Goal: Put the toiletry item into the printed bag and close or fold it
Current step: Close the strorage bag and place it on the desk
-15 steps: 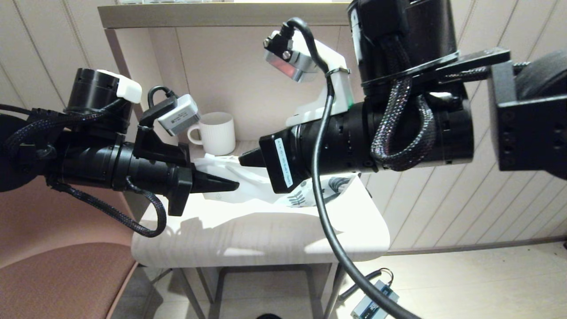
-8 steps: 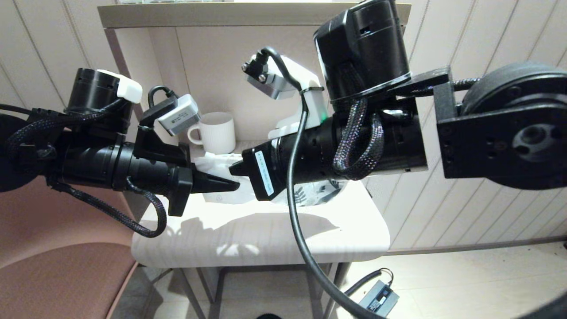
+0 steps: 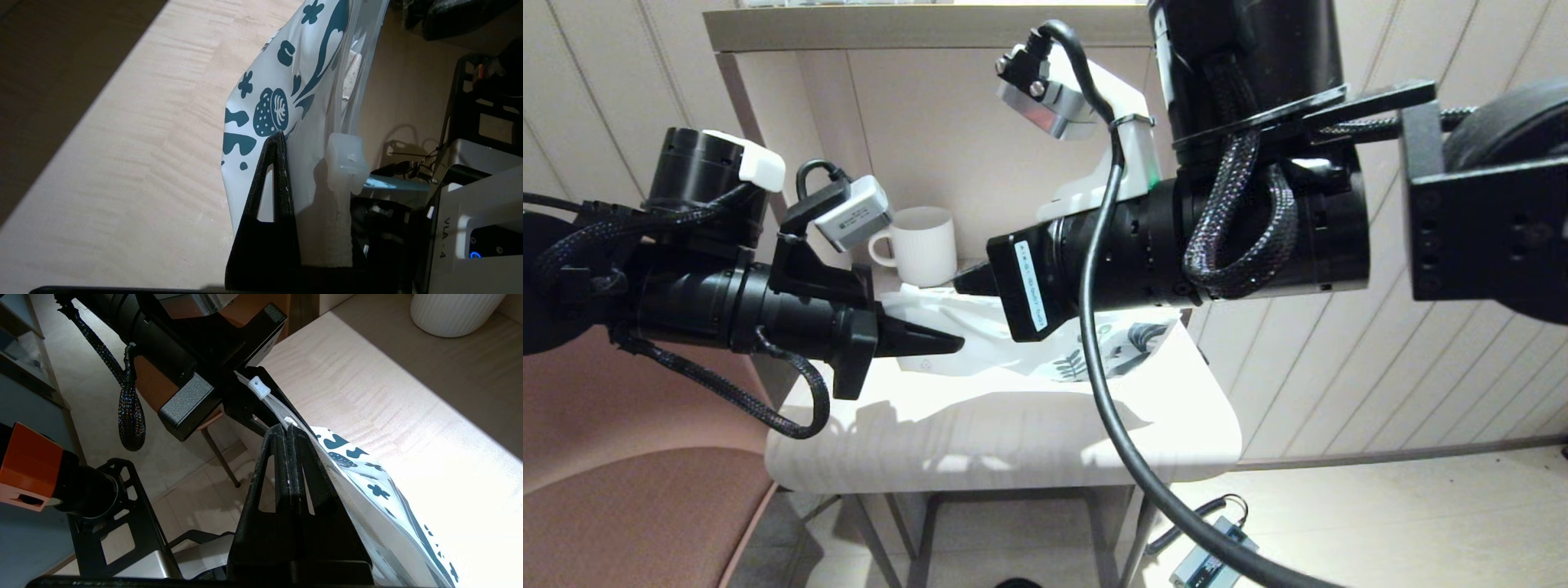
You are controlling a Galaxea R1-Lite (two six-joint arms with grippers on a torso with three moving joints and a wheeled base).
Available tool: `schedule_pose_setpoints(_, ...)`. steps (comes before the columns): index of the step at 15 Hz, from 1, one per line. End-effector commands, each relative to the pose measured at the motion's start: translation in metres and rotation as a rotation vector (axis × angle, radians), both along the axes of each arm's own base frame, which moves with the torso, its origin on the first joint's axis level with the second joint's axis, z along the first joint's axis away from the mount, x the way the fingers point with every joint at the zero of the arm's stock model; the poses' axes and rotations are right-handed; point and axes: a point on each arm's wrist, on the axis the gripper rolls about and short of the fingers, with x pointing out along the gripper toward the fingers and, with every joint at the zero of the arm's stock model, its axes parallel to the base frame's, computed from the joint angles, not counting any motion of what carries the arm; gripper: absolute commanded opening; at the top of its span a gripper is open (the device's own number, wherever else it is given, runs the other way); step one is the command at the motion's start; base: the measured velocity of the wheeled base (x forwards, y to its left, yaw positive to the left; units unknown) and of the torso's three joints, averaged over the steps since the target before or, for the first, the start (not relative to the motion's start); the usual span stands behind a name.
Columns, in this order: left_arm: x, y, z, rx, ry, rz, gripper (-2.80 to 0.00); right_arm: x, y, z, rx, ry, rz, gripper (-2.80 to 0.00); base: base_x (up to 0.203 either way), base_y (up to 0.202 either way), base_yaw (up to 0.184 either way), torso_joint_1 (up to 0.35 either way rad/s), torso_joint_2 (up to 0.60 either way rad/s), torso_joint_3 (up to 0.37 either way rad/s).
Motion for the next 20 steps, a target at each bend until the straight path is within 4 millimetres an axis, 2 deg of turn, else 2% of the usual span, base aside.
schedule_pose_setpoints(1,0.000,0.000,0.000,-0.001,0.000,-0.005,-2.80,0.003,0.003,-0.005,-0.011,0.011,0.000,-2.80,0.000,0.000,0.000,0.000,0.00,0.000)
schedule_pose_setpoints(8,-0.001,0.000,-0.001,0.000,0.001,-0.007,-2.80,0.019,0.019,-0.023,-0.045,0.040,-0.004,-2.80,0.000,0.000,0.000,0.000,0.00,0.000)
schedule_pose_setpoints(11,-0.001,0.000,-0.001,-0.001,0.002,-0.007,-2.80,0.015,0.015,-0.014,-0.025,0.023,-0.005,-2.80,0.000,0.000,0.000,0.000,0.00,0.000)
schedule_pose_setpoints(13,-0.004,0.001,0.002,-0.011,-0.007,-0.018,-2.80,-0.002,-0.005,0.011,0.029,-0.022,-0.005,-2.80,0.000,0.000,0.000,0.000,0.00,0.000)
schedule_pose_setpoints(15,-0.016,0.006,0.016,-0.051,-0.022,-0.025,-2.80,-0.022,-0.030,0.035,0.083,-0.071,-0.006,-2.80,0.000,0.000,0.000,0.000,0.00,0.000)
schedule_pose_setpoints(16,-0.015,0.008,0.021,-0.068,-0.012,-0.005,-2.80,-0.028,-0.041,0.043,0.102,-0.089,-0.015,-2.80,0.000,0.000,0.000,0.000,0.00,0.000)
schedule_pose_setpoints(18,-0.024,0.010,0.029,-0.091,-0.015,0.025,-2.80,-0.021,-0.057,0.045,0.104,-0.097,-0.068,-2.80,0.000,0.000,0.000,0.000,0.00,0.000)
schedule_pose_setpoints(19,-0.025,0.010,0.033,-0.104,-0.037,0.042,-2.80,-0.019,-0.058,0.044,0.101,-0.093,-0.074,-2.80,0.000,0.000,0.000,0.000,0.00,0.000)
schedule_pose_setpoints(20,-0.018,0.008,0.028,-0.102,-0.027,0.063,-2.80,-0.019,-0.058,0.040,0.089,-0.084,-0.074,-2.80,0.000,0.000,0.000,0.000,0.00,0.000)
